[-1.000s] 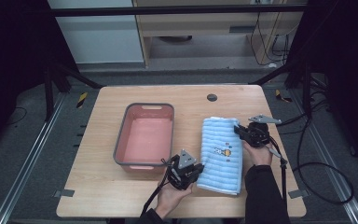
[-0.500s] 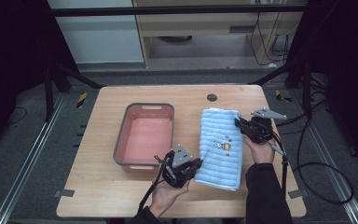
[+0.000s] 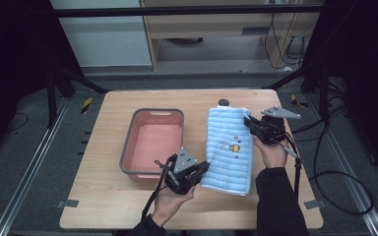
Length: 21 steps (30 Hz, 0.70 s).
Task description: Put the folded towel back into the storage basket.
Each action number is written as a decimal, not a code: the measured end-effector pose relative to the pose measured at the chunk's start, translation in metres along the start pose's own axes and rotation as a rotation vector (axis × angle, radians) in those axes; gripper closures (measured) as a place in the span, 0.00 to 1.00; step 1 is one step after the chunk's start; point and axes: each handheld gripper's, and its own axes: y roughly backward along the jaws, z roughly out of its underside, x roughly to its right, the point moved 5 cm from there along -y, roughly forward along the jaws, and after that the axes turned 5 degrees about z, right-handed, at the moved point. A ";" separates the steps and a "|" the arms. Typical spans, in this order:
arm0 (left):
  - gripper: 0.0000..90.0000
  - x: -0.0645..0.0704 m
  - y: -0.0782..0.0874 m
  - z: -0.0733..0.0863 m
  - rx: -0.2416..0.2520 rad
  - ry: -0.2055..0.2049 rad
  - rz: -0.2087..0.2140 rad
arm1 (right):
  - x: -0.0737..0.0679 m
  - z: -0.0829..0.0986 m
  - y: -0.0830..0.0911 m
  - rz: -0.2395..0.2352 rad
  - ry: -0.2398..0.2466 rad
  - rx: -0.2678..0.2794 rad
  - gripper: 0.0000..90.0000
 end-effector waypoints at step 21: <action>0.97 -0.027 0.037 -0.018 0.072 0.017 -0.051 | -0.037 -0.042 -0.013 -0.020 0.041 0.039 0.91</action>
